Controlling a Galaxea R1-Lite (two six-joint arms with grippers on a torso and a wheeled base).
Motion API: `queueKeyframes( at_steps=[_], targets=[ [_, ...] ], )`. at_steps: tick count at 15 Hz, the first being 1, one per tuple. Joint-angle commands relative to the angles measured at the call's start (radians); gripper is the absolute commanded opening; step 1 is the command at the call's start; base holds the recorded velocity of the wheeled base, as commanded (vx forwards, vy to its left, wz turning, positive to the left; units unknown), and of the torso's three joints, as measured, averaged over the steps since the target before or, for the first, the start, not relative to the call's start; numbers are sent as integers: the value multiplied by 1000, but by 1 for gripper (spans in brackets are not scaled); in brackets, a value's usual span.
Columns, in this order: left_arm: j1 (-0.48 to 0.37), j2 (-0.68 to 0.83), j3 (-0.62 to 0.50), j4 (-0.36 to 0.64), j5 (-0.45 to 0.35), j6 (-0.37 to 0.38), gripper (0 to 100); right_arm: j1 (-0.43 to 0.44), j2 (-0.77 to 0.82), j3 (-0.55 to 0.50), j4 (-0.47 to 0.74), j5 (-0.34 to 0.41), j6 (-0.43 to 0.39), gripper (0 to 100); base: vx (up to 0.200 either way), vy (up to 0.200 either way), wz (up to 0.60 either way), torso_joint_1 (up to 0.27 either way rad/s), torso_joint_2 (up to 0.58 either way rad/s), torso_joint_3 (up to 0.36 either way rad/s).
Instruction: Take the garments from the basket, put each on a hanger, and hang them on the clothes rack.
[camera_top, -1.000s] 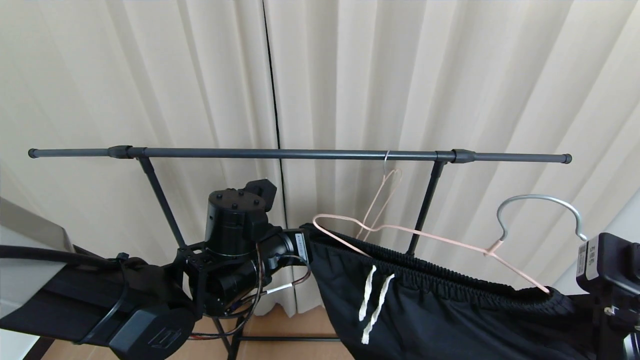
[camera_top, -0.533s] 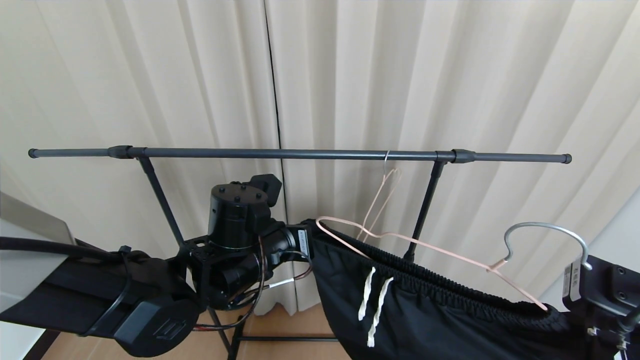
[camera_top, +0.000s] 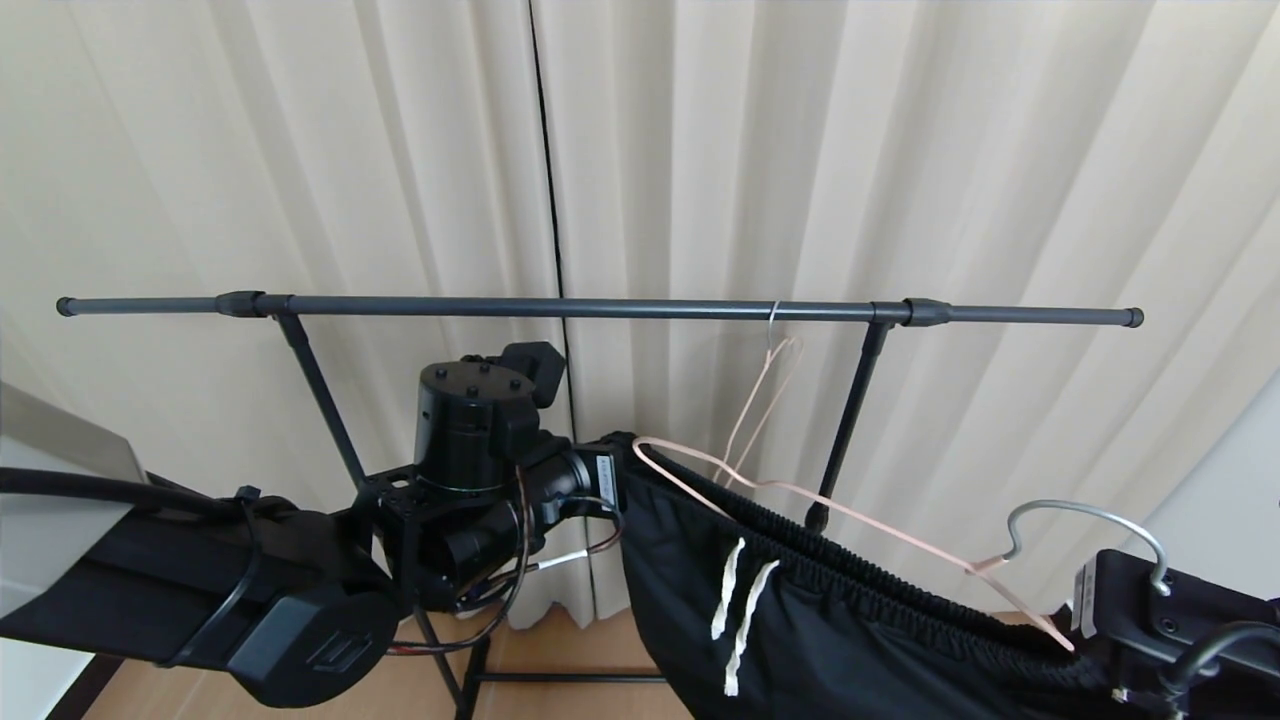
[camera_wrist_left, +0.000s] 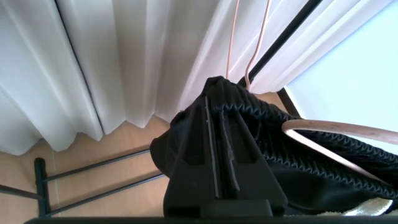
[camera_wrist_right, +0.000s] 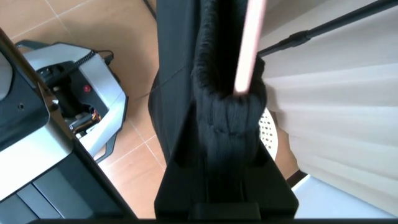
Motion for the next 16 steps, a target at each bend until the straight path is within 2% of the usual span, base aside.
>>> queueKeyframes(
  at_steps=[1,9,16],
  targets=[
    [0,-3,-1,-1,0,0,0,0,31,4,1,0,0,0,0,0,0,0,0,0],
    [-2,-53,-21,77,0,33,0,0,155,-3,-4,-1,1,0,0,0,0,0,0,0],
    [-8,-87,-16,117,9,126,0,-29,256,-42,-5,-3,0,0,0,0,0,0,0,0]
  ],
)
